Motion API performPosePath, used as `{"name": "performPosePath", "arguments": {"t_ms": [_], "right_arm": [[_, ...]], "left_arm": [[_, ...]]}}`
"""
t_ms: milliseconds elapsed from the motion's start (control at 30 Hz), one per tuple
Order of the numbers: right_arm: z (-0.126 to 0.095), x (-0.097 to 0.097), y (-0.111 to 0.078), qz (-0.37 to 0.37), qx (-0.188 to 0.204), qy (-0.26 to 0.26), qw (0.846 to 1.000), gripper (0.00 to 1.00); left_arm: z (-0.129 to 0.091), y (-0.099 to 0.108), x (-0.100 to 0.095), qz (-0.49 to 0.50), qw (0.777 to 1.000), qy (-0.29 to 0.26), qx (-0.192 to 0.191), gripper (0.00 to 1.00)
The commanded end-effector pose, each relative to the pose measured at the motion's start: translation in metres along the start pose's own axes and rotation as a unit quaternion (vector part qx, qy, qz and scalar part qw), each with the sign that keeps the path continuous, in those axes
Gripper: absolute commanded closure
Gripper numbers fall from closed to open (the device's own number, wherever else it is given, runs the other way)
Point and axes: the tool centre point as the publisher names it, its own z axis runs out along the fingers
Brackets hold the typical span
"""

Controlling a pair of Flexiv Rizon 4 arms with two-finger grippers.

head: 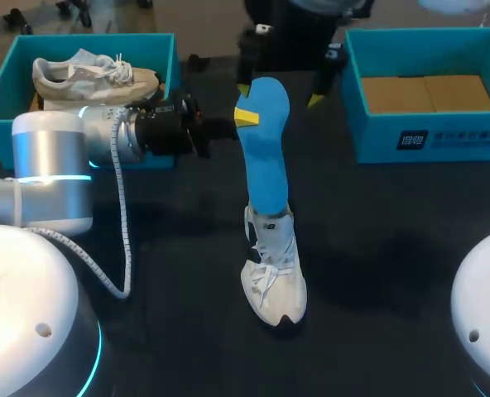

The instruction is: Take the shoe out of the shoebox, open the shoe tongue, remove and reinsert the insole, then place the shoe into the shoebox

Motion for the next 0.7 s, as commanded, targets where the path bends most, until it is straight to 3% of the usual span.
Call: {"name": "performPosePath", "arguments": {"t_ms": [33, 700], "right_arm": [[0.0061, 0.0115, 0.0041, 0.000, 0.005, -0.111, 0.994, 0.00], [0.0133, 0.0141, 0.0046, -0.040, 0.029, -0.097, 0.994, 0.00]], "left_arm": [[-0.0009, 0.0008, 0.0002, 0.000, 1.000, -0.001, 0.000, 1.00], [-0.0009, 0.0008, 0.0002, 0.000, 1.000, -0.001, 0.000, 1.00]]}}
